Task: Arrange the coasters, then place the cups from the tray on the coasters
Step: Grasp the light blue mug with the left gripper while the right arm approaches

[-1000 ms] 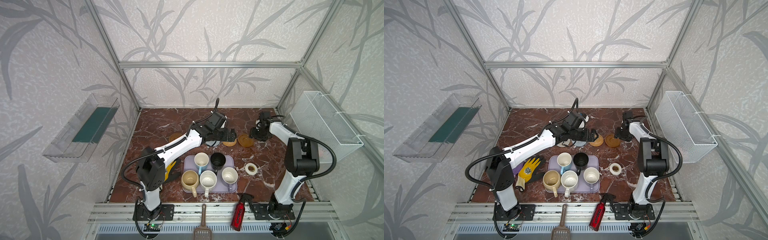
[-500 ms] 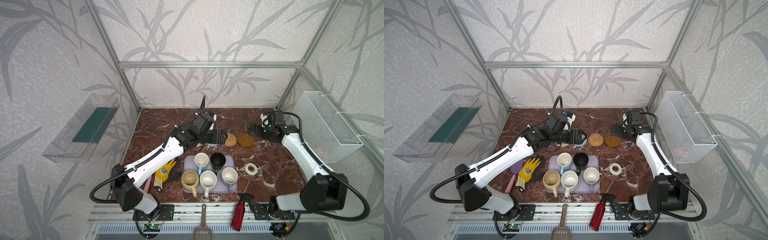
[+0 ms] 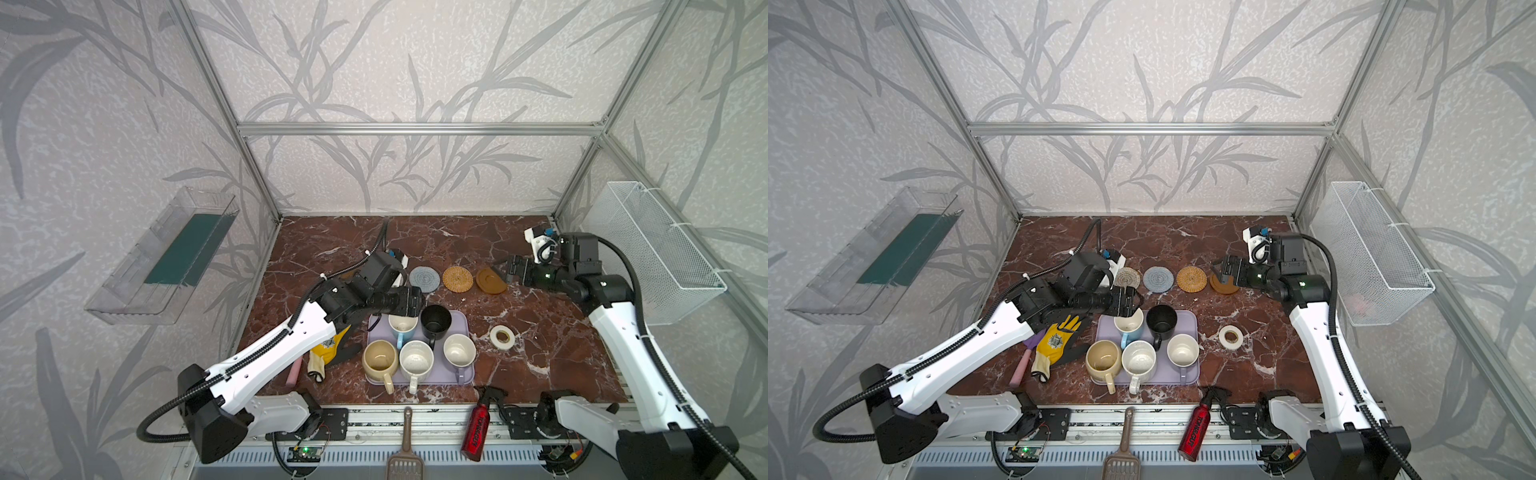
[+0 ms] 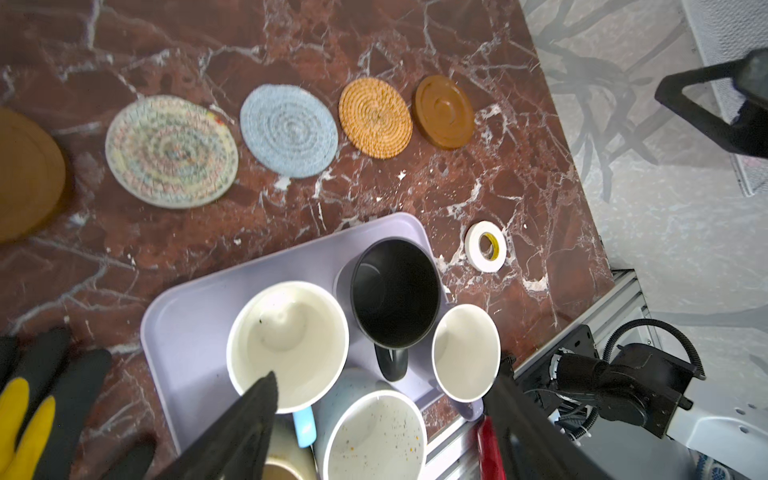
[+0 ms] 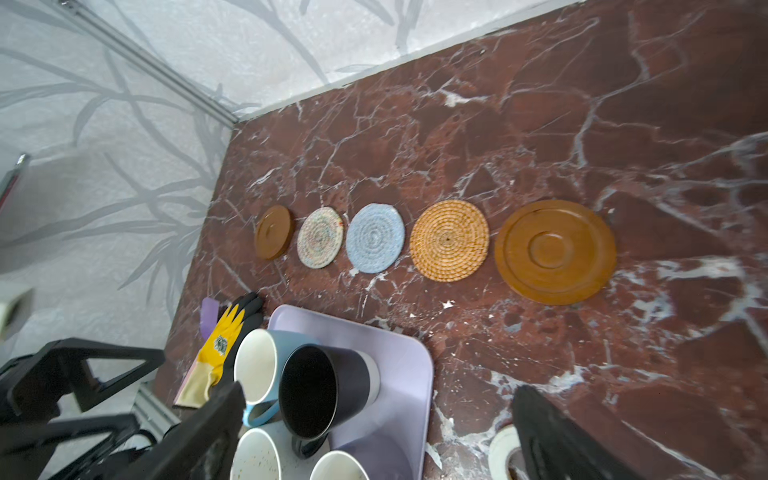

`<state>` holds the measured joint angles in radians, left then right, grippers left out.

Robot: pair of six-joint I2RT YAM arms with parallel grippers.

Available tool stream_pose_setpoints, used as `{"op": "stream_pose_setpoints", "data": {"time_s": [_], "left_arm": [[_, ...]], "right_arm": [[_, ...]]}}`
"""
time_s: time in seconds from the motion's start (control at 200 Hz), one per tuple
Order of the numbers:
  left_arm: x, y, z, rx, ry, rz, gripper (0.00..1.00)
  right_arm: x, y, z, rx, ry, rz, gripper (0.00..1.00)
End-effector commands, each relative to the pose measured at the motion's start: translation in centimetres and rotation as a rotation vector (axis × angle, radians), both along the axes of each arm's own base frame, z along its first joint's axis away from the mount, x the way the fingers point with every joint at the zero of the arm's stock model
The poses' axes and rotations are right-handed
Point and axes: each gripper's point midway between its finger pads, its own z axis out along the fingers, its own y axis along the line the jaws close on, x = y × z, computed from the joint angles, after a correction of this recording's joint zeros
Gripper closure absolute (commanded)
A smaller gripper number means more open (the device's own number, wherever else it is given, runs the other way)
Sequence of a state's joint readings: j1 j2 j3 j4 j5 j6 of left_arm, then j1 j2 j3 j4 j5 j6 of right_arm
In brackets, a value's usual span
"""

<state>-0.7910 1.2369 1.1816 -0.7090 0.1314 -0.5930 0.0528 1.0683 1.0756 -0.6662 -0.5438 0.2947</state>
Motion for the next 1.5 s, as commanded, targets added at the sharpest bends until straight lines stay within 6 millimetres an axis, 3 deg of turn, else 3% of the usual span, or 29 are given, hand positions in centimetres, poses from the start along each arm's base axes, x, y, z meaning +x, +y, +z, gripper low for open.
{"op": "stream_pose_setpoints", "data": {"time_s": [0.0, 0.16, 0.35, 0.555, 0.83, 0.915, 1.045, 1.495], "left_arm": [[-1.3, 1.3, -1.7, 0.037, 0.061, 0.021, 0.28], [-2.0, 2.2, -4.1, 0.103, 0.125, 0.055, 0.37], [-3.2, 3.0, -6.5, 0.189, 0.196, 0.077, 0.43], [-3.9, 3.4, -7.8, 0.216, 0.222, 0.097, 0.52], [-4.5, 3.0, -9.2, 0.254, 0.232, 0.09, 0.56], [-4.1, 2.9, -9.4, 0.268, 0.216, 0.105, 0.72], [-3.8, 2.1, -10.0, 0.262, 0.222, 0.099, 0.72], [-3.7, 2.1, -11.9, 0.348, 0.235, 0.117, 0.73]], "right_arm": [[-0.7, 1.3, 2.2, 0.096, -0.107, 0.087, 0.01], [-0.6, 2.0, 1.1, 0.123, -0.002, 0.114, 0.0], [-1.8, 3.4, -1.0, -0.029, 0.029, 0.151, 0.01], [-3.8, 5.9, -2.3, -0.174, -0.012, 0.235, 0.02], [-4.9, 7.9, -4.6, -0.128, 0.006, 0.276, 0.02], [-5.0, 8.3, -5.0, -0.141, 0.009, 0.285, 0.02], [-4.9, 8.5, -5.4, -0.148, 0.003, 0.28, 0.02], [-5.4, 9.3, -5.6, -0.117, 0.012, 0.309, 0.03]]}}
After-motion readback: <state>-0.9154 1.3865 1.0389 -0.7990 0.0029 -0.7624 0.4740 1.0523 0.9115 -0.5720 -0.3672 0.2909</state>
